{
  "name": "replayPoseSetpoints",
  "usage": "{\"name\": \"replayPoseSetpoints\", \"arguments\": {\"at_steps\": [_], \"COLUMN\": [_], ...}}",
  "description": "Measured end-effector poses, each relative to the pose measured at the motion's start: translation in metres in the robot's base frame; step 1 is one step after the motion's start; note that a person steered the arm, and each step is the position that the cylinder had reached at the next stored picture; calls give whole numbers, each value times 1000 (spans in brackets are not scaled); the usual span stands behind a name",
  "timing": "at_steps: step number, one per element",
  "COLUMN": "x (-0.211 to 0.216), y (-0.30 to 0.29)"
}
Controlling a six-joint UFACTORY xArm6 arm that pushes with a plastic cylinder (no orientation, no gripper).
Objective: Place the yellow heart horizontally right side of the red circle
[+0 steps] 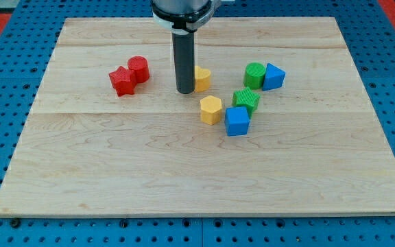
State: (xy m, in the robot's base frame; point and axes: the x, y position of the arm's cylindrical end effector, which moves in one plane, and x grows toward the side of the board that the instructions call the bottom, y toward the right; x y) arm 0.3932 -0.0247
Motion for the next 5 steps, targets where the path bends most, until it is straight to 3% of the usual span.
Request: {"name": "replayPoseSetpoints", "arguments": {"at_steps": [2, 5], "x": [17, -16], "y": [13, 10]}}
